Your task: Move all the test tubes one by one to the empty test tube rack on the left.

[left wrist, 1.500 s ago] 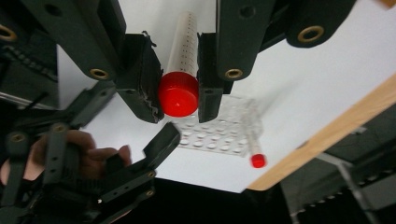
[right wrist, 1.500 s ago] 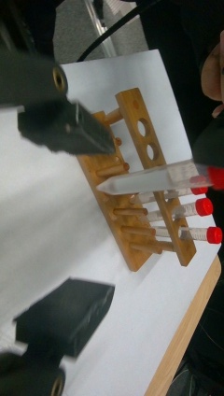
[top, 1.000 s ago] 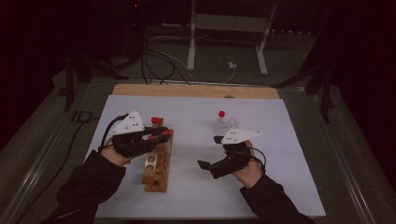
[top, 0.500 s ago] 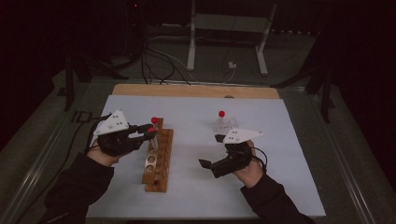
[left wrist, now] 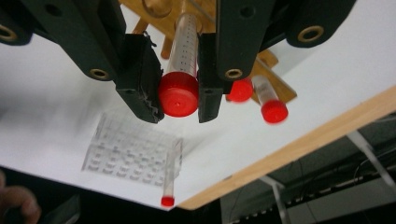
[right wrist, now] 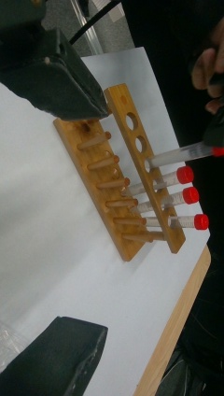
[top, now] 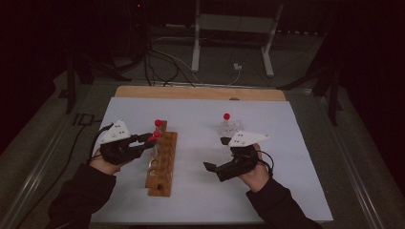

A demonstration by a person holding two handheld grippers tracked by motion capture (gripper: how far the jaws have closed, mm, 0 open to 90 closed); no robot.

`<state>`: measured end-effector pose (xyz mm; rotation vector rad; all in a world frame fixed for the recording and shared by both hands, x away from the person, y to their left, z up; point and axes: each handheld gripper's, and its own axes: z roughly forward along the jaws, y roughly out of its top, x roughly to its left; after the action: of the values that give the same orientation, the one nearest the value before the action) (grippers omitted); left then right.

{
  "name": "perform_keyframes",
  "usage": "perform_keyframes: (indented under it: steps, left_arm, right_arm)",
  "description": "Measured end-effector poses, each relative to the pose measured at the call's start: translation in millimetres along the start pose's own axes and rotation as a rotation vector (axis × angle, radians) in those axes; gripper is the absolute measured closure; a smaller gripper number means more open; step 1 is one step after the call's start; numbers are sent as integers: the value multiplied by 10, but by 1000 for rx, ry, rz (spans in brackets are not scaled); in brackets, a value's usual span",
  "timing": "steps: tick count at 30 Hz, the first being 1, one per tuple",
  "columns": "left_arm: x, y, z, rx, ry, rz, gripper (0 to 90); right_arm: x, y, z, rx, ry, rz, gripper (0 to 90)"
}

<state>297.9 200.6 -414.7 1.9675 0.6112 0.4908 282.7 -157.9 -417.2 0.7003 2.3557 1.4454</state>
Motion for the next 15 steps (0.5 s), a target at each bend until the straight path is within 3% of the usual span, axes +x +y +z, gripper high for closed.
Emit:
perform_keyframes:
  steps: [7, 15]
  left_arm:
    - [2, -155, 120, 42, 3, -11, 721]
    - [-19, -226, 179, 65, 1, -18, 719]
  right_arm:
    - [-16, -2, -11, -1, -2, 2, 1]
    - [-20, 2, -26, -7, -6, 4, 1]
